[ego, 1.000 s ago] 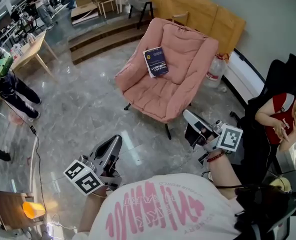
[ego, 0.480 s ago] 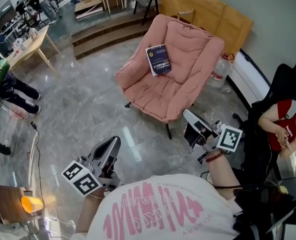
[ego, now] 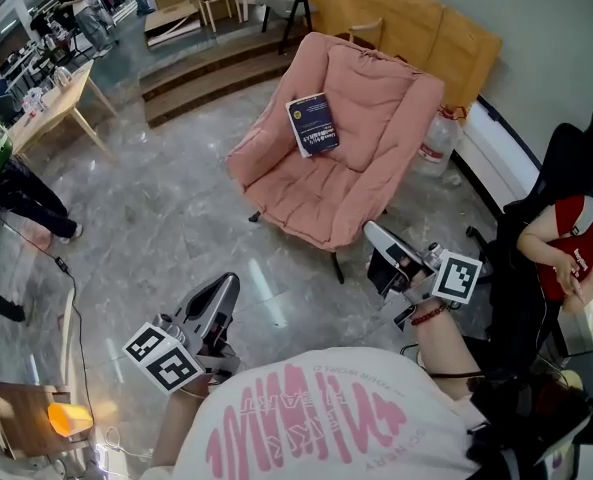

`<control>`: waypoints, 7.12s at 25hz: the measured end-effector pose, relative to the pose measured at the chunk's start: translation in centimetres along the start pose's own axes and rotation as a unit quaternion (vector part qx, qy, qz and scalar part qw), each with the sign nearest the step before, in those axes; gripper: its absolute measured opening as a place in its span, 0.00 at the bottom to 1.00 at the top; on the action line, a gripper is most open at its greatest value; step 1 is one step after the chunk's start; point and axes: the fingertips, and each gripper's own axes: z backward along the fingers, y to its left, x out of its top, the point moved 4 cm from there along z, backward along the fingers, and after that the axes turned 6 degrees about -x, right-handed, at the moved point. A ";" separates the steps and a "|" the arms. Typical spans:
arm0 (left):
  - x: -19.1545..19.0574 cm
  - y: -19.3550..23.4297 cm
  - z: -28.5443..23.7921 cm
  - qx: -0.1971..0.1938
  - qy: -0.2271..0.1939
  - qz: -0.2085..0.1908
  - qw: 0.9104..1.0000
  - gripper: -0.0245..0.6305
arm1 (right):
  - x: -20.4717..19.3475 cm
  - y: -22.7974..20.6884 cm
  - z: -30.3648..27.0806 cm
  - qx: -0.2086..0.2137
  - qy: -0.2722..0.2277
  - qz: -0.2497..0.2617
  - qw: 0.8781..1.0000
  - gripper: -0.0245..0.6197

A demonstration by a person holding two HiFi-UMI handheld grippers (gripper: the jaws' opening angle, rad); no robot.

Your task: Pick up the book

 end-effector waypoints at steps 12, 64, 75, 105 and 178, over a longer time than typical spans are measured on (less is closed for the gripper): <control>0.9 0.5 -2.7 -0.028 0.008 -0.005 1.000 0.05 | 1.4 -0.7 1.4 -0.011 -0.033 0.010 0.999 0.05; 16.0 27.3 -15.0 -0.179 0.095 0.016 0.979 0.05 | 6.2 -7.9 -19.1 -0.132 -0.191 0.041 0.972 0.05; 16.9 28.9 -15.9 -0.166 0.079 0.025 0.983 0.05 | 6.4 -8.5 -19.6 -0.156 -0.177 0.037 0.971 0.05; 17.0 32.3 -18.9 -0.149 0.083 0.006 0.985 0.05 | 9.3 -14.8 -20.2 -0.180 -0.192 -0.008 0.965 0.05; 14.1 38.0 -45.4 -0.095 0.228 -0.020 0.969 0.05 | 21.3 -33.3 -17.0 -0.228 -0.211 -0.122 0.943 0.05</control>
